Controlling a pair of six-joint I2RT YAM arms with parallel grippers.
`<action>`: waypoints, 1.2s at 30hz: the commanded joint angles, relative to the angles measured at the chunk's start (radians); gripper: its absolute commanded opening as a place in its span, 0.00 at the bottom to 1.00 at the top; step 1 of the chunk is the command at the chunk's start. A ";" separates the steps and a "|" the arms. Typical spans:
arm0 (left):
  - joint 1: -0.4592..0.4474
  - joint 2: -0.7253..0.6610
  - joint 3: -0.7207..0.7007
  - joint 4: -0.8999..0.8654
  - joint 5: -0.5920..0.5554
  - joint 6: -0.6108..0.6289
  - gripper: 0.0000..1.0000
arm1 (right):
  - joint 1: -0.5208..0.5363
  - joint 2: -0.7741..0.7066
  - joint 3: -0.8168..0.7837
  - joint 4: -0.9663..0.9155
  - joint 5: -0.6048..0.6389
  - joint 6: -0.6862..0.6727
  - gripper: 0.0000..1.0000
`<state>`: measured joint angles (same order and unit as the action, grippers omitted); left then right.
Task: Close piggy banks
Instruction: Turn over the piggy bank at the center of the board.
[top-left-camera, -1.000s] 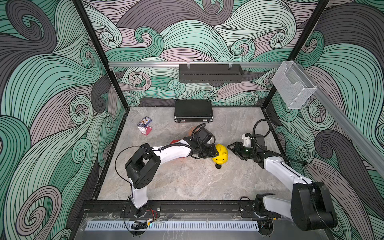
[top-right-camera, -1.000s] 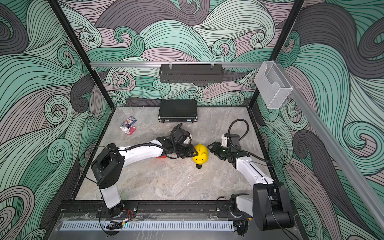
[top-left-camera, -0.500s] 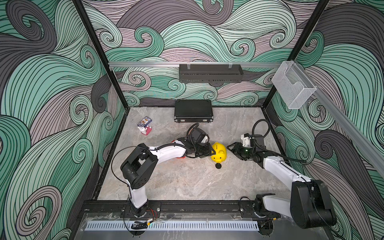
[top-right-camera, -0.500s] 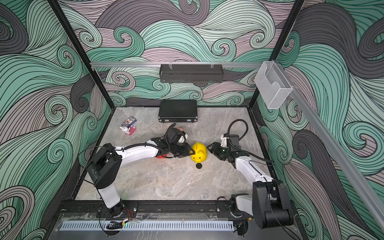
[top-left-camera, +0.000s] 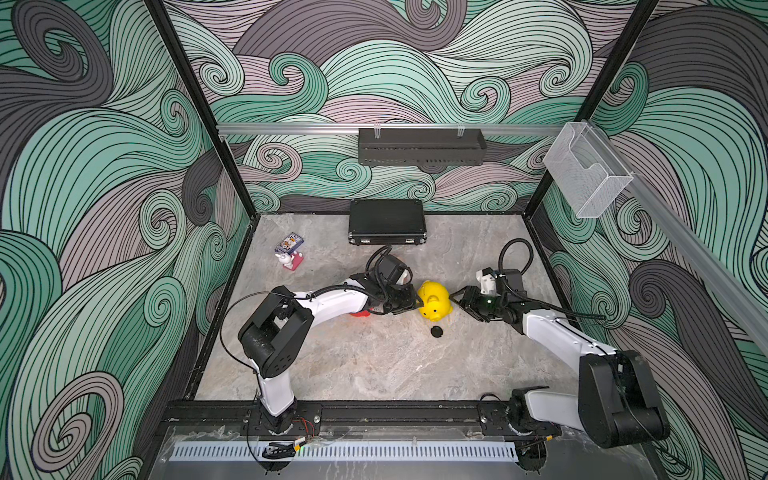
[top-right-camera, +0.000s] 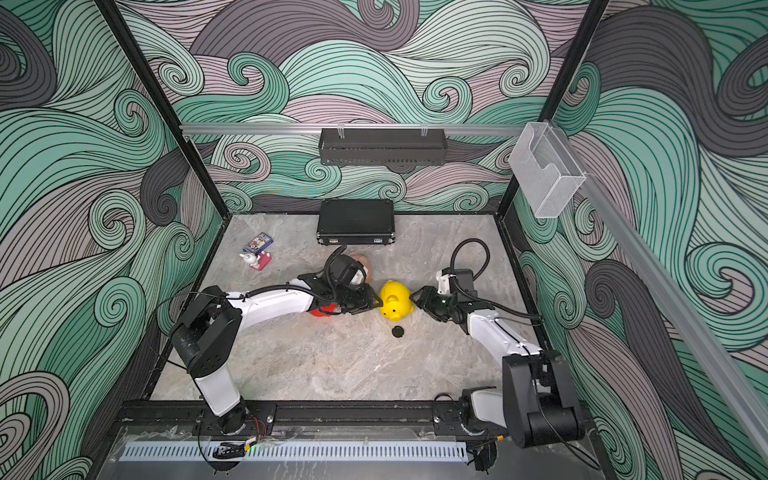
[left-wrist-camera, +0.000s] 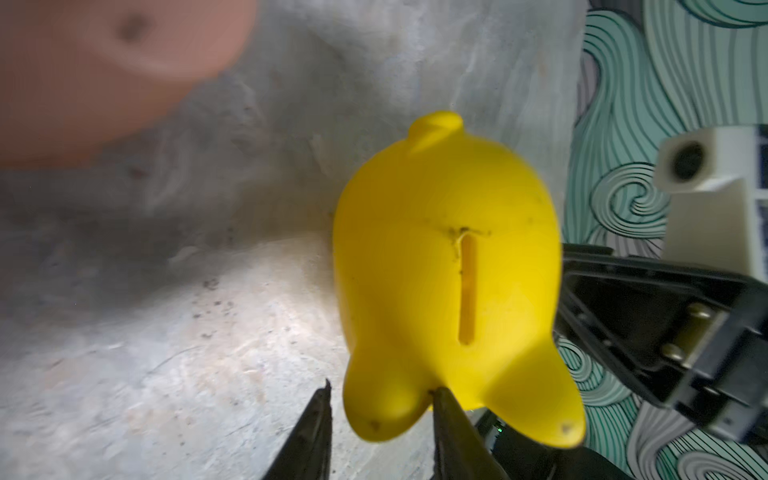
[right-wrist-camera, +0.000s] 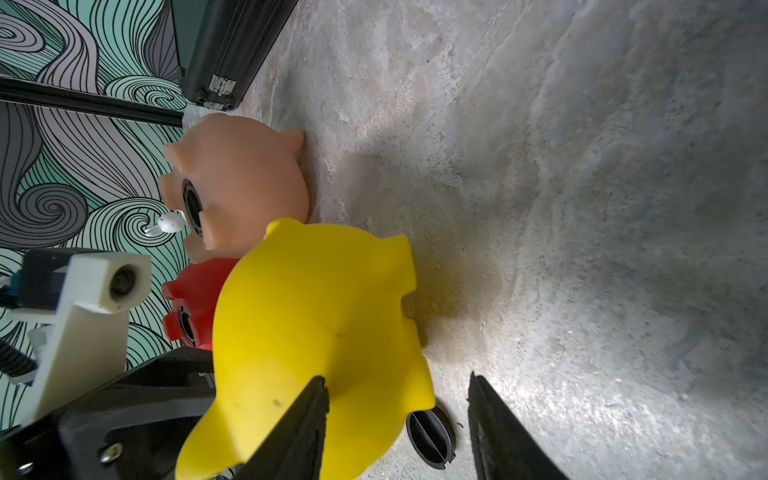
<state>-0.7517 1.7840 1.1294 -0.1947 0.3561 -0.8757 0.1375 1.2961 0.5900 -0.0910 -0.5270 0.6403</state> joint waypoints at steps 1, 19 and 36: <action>0.012 -0.006 -0.012 -0.100 -0.049 0.020 0.39 | 0.007 -0.001 0.030 -0.008 -0.017 -0.014 0.56; 0.022 0.018 0.069 -0.157 -0.063 0.055 0.41 | 0.018 -0.005 0.037 -0.015 -0.030 -0.020 0.56; 0.062 -0.014 0.085 -0.222 -0.094 0.109 0.42 | 0.042 -0.064 0.071 0.059 -0.016 -0.029 0.56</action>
<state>-0.6998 1.7916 1.1820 -0.3824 0.2886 -0.7921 0.1669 1.2213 0.6205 -0.0723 -0.5385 0.6052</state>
